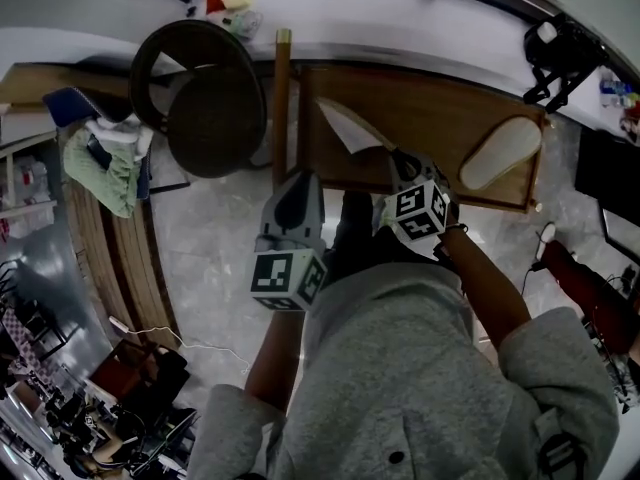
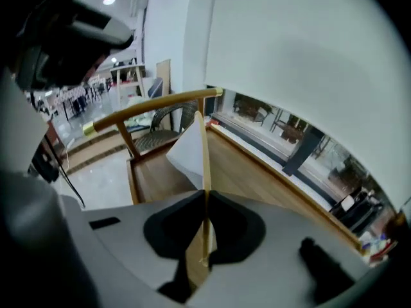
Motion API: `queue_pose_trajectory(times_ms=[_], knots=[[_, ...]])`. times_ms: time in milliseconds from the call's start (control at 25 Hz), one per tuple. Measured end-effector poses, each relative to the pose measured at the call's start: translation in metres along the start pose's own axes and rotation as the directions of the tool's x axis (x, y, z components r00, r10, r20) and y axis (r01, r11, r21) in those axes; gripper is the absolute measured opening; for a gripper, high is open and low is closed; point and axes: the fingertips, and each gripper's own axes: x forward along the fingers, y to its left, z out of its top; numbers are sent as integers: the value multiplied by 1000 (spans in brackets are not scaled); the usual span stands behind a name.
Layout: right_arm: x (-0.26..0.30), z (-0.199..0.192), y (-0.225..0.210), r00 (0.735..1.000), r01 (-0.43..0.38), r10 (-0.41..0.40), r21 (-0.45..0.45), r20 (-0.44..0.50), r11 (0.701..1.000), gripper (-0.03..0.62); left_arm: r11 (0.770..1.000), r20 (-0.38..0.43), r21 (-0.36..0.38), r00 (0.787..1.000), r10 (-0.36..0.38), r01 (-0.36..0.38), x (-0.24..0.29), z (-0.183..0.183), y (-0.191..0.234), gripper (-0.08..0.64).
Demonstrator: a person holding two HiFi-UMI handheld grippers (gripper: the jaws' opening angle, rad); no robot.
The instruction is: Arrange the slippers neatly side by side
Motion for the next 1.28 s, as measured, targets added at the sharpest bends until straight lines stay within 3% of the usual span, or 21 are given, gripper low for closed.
queue_pose_trajectory(times_ms=[80,120,200,320,440,560,640,760,840,920,1040,1120,1280], knots=[[-10,12,1,995,-88,80,142,61,986,41,1000,3,8,1000,-7,7,0,2,-2,26],[-15,17,2,988,-140,119,226,102,964,41,1000,6,12,1000,-11,11,0,4,-4,26],[-25,25,0,966,-240,177,397,191,886,41,1000,9,19,1000,-19,18,0,6,-6,26],[-34,30,-5,928,-362,216,602,303,712,41,999,11,33,1000,-28,28,1,9,-9,26],[-32,19,-12,903,-428,211,758,373,492,41,998,6,48,999,-40,40,4,10,-15,26],[-19,-4,-19,902,-429,181,859,392,280,41,997,3,63,999,-54,53,7,13,-21,26],[-9,-18,-16,903,-419,184,892,389,172,41,996,-1,70,998,-60,60,10,15,-22,26],[3,-34,-8,902,-398,205,916,380,56,41,995,-8,77,998,-70,70,15,18,-22,26],[9,-41,-4,907,-373,219,928,360,19,41,994,-14,79,997,-75,76,19,19,-22,26],[15,-43,4,908,-349,258,937,331,29,41,993,-19,81,997,-81,82,22,20,-21,26],[26,-41,20,899,-318,344,944,271,87,41,992,-22,84,996,-89,91,26,22,-19,26],[32,-39,25,899,-306,367,942,239,138,41,992,-24,86,995,-94,96,28,24,-18,26],[38,-42,29,902,-273,396,939,173,211,43,990,-25,91,994,-108,110,33,27,-15,26]])
